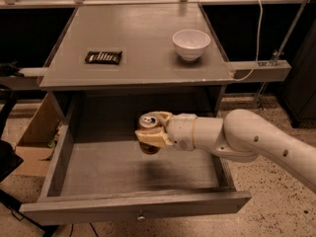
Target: Place orange can into top drawer
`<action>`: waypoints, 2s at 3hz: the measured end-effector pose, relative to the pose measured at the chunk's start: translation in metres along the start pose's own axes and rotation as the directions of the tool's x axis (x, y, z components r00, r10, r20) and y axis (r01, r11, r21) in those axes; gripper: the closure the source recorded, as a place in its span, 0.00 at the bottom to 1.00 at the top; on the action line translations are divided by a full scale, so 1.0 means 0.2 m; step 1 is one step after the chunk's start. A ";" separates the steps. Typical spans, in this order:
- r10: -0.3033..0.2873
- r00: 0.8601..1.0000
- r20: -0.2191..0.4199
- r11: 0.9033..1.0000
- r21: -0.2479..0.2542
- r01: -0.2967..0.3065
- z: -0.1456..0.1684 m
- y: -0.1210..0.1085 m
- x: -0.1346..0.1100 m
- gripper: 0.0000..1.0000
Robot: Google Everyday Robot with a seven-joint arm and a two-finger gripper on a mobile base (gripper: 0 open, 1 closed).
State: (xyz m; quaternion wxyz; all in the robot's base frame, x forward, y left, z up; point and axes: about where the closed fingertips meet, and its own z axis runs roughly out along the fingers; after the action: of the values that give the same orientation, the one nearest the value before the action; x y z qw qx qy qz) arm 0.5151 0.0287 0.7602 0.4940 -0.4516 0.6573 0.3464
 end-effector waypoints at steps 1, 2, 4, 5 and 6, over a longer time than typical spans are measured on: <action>0.035 0.999 0.008 0.999 -0.001 -0.035 0.13 0.03 0.17 1.00; 0.043 0.999 0.010 0.999 0.002 -0.043 0.14 0.02 0.19 0.82; 0.043 0.999 0.010 0.999 0.002 -0.043 0.14 0.02 0.19 0.38; 0.043 0.999 0.010 0.999 0.002 -0.043 0.14 0.02 0.19 0.14; 0.043 0.999 0.010 0.999 0.002 -0.043 0.14 0.02 0.19 0.00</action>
Offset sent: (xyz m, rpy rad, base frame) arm -0.0002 0.0158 -0.0361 0.0175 0.0270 -0.0079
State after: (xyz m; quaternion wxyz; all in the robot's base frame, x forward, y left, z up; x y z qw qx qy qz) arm 0.5160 0.0464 0.7163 0.4900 -0.4351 0.6649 0.3584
